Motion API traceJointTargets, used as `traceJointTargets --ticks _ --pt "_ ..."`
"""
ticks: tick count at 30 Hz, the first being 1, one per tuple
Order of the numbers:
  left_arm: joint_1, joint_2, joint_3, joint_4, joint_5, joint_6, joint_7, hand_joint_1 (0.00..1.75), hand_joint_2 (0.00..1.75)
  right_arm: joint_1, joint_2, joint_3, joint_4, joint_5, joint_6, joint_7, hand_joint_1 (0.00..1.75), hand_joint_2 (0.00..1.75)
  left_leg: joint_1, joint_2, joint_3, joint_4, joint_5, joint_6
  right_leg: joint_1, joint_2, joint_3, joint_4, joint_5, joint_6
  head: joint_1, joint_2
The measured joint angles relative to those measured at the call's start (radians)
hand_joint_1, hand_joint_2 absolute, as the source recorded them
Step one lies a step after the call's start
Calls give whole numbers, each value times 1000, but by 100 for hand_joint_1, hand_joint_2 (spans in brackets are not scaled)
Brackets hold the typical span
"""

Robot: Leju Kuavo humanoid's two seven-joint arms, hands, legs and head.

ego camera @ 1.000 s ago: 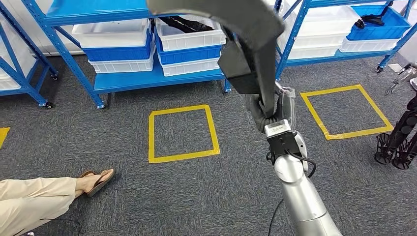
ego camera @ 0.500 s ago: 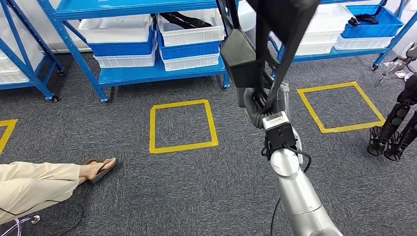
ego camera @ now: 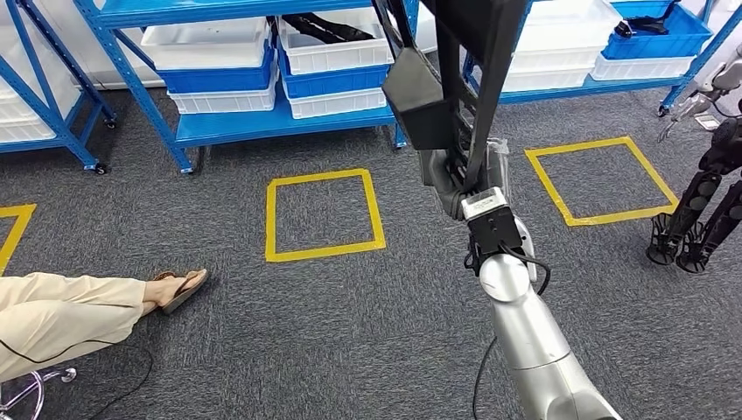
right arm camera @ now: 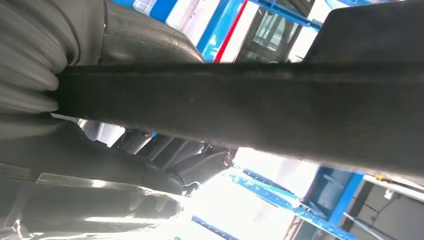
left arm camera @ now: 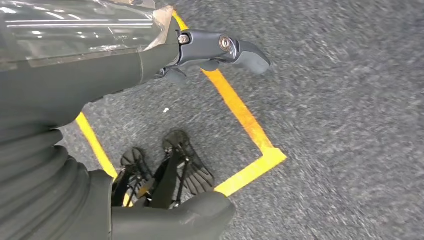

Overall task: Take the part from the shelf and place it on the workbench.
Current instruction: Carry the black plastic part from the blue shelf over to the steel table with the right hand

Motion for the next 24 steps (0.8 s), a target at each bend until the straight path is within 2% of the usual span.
traceJointTargets --ticks 2,9,13,18,24 --pt "2 0 1 0 -7 -7 0 0 175 0 -2 1 2 2 -2 0 175 175 3 0 -2 -2 8 11 3 0 -3 0 5 -7 0 0" --pt "3 -1 1 0 -17 -19 0 0 175 9 -15 1 2 6 -8 0 175 175 7 -1 -2 -13 21 -3 10 0 -10 1 12 -19 0 0" --pt "3 -1 1 0 -17 -20 0 0 175 11 -20 1 2 6 -10 0 175 175 7 -1 -3 -14 23 -8 11 0 -11 1 12 -19 0 0" --pt "3 -1 1 0 -20 -24 0 0 175 12 -23 1 2 7 -11 1 175 175 6 -1 -5 -14 23 -20 12 0 -14 2 12 -19 0 0" --pt "3 0 -1 0 -29 -38 0 0 175 17 -27 2 0 11 -26 6 175 175 3 -1 -8 -13 22 -21 11 0 -16 2 13 -18 0 0"
